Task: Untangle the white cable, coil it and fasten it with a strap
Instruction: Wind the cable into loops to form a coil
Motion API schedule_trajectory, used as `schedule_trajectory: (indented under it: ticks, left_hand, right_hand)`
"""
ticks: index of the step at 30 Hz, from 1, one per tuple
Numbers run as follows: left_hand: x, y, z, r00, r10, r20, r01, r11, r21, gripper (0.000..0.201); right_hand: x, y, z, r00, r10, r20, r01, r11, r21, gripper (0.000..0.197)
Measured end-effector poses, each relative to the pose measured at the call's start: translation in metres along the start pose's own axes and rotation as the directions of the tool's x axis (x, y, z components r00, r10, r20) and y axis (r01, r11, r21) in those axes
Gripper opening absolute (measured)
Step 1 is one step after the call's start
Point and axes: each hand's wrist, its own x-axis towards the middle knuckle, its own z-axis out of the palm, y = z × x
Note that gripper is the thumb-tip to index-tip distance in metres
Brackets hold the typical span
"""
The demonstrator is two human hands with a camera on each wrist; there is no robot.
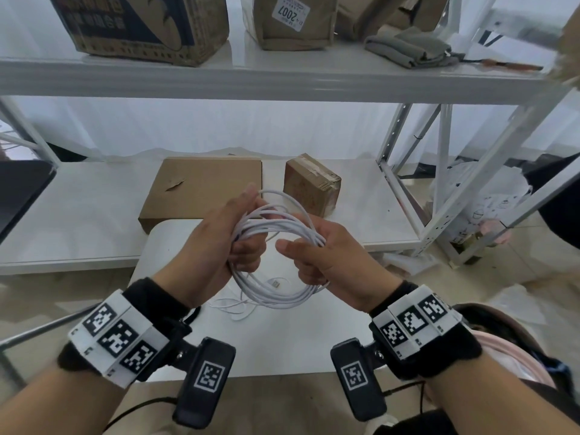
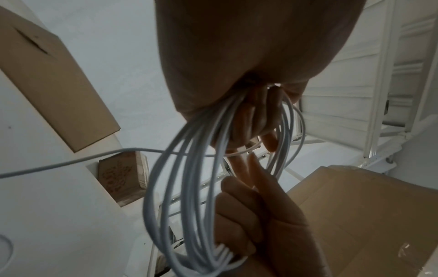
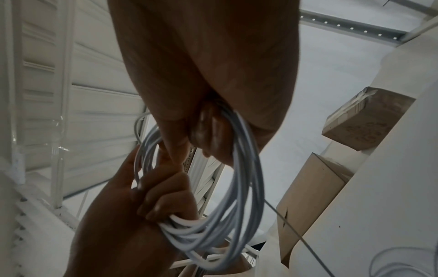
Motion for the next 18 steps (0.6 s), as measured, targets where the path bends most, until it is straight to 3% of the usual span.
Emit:
schedule_trajectory:
  ticks: [3, 7, 12, 15, 18]
  left_hand:
    - [0.0005, 0.0004, 0.0004, 1.000, -0.004, 0.019, 0.004, 1.000, -0.010, 0.045]
    - [0.0033, -0.0001, -0.0012, 0.996, -0.019, -0.082, 0.018, 1.000, -0.016, 0.037]
    - [0.0064, -0.0001, -0.0013, 0.971, -0.019, -0.238, 0.013, 1.000, -0.027, 0.040]
    - [0.0063, -0.0003, -0.0007, 0.961, -0.056, -0.271, 0.024, 0.992, -0.123, 0.048]
    - [0.0063, -0.0024, -0.0010, 0.958, -0.079, -0.277, 0.025, 0.981, -0.193, 0.050]
  right_hand:
    - [-0.0001, 0.0017, 0.0022, 0.996, 0.004, -0.086, -0.007, 0.999, -0.038, 0.009]
    - [0.0016, 0.0054, 0.0008, 0.984, 0.015, -0.177, -0.022, 0.999, -0.032, 0.024]
    - [0.0013, 0.0027, 0.0008, 0.988, 0.047, -0.146, -0.041, 0.998, 0.045, 0.018]
    - [0.0005, 0.0012, 0.0020, 0.991, 0.058, -0.121, -0.045, 0.993, 0.107, 0.033]
    - [0.0005, 0.0021, 0.0039, 0.981, 0.065, -0.185, -0.057, 0.997, 0.049, 0.045]
